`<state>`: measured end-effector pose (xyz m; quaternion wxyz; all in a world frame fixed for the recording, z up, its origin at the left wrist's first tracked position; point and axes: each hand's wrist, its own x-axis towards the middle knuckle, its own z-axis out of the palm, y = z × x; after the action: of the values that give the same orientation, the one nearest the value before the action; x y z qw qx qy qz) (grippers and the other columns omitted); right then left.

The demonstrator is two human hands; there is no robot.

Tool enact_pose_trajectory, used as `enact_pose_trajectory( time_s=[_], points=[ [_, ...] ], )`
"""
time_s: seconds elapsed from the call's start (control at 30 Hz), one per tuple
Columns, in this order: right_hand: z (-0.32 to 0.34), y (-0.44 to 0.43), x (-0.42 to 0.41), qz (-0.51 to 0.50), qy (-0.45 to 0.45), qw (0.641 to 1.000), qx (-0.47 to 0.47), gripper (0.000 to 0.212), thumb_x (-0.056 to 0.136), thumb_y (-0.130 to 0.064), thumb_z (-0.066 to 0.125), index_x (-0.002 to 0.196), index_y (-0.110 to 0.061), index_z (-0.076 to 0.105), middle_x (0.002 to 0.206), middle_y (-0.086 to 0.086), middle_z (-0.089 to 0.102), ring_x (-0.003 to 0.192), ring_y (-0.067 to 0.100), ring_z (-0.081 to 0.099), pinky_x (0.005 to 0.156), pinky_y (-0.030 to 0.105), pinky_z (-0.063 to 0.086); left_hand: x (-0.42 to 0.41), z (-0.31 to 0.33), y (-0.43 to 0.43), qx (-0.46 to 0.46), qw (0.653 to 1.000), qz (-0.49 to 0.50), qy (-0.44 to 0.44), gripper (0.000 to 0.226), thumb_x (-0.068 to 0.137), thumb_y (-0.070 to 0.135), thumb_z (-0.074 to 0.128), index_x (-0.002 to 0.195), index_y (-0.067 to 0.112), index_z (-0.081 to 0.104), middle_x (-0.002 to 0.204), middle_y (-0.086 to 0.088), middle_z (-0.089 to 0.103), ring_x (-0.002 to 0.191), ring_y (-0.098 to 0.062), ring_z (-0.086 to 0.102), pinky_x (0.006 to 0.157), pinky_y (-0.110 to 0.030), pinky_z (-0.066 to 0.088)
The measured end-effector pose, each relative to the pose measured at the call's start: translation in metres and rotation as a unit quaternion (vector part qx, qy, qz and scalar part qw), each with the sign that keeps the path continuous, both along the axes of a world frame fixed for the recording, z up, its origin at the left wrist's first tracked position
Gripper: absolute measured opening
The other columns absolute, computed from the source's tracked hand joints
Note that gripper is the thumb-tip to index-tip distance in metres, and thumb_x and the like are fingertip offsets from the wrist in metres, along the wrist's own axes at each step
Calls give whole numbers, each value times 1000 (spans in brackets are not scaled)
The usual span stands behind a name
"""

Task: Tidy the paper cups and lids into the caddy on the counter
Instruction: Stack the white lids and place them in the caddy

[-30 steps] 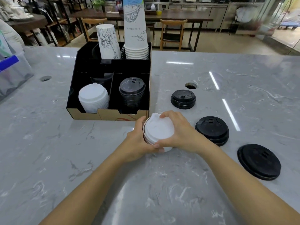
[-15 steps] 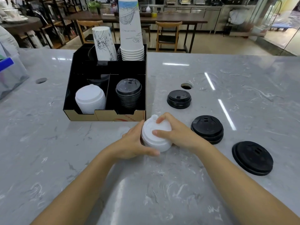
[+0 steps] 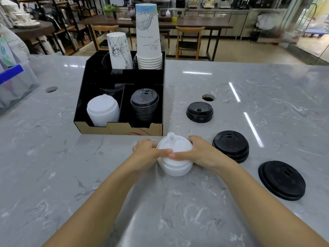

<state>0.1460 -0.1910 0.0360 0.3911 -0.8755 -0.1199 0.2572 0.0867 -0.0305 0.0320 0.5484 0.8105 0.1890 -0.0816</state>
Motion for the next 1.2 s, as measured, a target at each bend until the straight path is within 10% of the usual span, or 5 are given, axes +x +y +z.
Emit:
enact_pose_trajectory(
  time_s=[0.17,0.47,0.6,0.87,1.2],
  points=[
    [4,-7,-3,22,17,998,57,71,48,-59,81,99,-18,57,95,-2,64,86,14,62,66,26,48,-2,-3,-3,-77,996,-40,18,58,63,44,73,113,15,62,112,-8,68,105,-22,63,92,-38,52],
    [12,-11,-1,40,41,981,183,19,79,-27,72,88,-24,56,86,-8,60,69,-6,60,59,10,46,-2,12,-9,-168,984,49,-34,26,83,12,68,107,5,68,95,-12,74,77,-17,72,58,-23,55],
    [14,-6,9,15,33,973,227,26,82,-30,68,103,-18,61,101,-2,65,93,14,62,75,21,49,-5,29,-4,-246,957,148,-46,22,82,9,66,100,-3,67,87,-11,72,67,-15,69,63,-25,53],
    [54,43,15,49,20,945,323,30,78,-26,71,104,-17,58,98,-3,66,78,5,64,52,11,48,-30,67,36,-285,932,160,-159,37,72,20,63,105,4,69,106,-12,73,95,-21,69,87,-32,55],
    [86,172,32,0,25,941,339,44,73,-33,74,101,-3,58,112,17,64,103,30,62,93,48,51,-3,112,143,-182,941,246,-147,8,87,20,62,86,12,65,77,-1,70,74,-17,65,71,-33,55]
  ],
)
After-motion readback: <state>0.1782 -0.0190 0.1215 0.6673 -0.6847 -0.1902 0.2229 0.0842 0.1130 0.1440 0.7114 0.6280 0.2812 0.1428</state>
